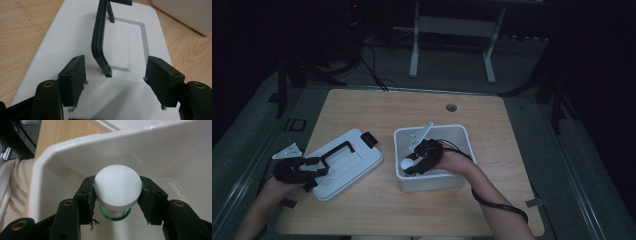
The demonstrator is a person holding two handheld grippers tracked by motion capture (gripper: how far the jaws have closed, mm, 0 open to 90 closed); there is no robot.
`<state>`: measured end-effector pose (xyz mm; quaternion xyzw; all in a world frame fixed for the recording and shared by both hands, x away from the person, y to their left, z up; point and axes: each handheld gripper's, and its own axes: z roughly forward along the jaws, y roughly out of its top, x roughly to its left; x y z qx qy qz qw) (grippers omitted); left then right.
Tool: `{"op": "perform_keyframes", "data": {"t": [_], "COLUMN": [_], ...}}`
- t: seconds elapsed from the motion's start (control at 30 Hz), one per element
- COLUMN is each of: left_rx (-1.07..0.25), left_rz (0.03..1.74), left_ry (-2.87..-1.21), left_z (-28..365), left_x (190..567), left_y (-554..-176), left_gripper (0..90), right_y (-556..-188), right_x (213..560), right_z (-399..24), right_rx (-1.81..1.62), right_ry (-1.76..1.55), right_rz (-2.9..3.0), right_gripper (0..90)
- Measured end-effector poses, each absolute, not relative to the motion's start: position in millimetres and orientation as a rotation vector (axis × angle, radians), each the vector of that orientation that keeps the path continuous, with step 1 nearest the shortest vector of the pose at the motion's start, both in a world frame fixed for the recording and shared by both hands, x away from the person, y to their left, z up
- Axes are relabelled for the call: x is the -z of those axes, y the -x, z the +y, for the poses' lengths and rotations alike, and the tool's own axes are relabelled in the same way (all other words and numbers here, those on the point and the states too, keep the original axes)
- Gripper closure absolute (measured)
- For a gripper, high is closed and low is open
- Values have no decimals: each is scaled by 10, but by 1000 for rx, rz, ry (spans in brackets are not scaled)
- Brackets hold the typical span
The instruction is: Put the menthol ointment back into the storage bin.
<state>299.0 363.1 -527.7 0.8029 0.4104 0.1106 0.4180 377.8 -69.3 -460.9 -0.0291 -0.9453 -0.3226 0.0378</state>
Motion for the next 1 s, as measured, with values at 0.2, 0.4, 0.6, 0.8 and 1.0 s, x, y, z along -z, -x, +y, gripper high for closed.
{"op": "perform_keyframes", "data": {"t": [0.2, 0.4, 0.6, 0.8, 1.0], "left_rx": [-271, -277, -283, -278, -277], "left_rz": [1034, 1035, 1035, 1027, 1027], "left_ry": [-2012, -2014, -2007, -2009, -2008], "left_z": [3630, 3630, 3629, 3608, 3609], "left_x": [5290, 5301, 5287, 5303, 5300], "left_y": [-2989, -2990, -2987, -2990, -2991], "left_gripper": [329, 329, 328, 329, 329], "right_y": [-3813, -3816, -3823, -3817, -3828], "right_x": [4699, 4773, 4838, 4887, 4907], "right_z": [-631, -593, -575, -555, -559], "right_rx": [944, 872, 791, 721, 702], "right_ry": [95, 92, 117, 127, 140], "right_rz": [-2899, -2918, -2961, -2981, -2980], "right_gripper": [502, 502, 502, 501, 496]}}
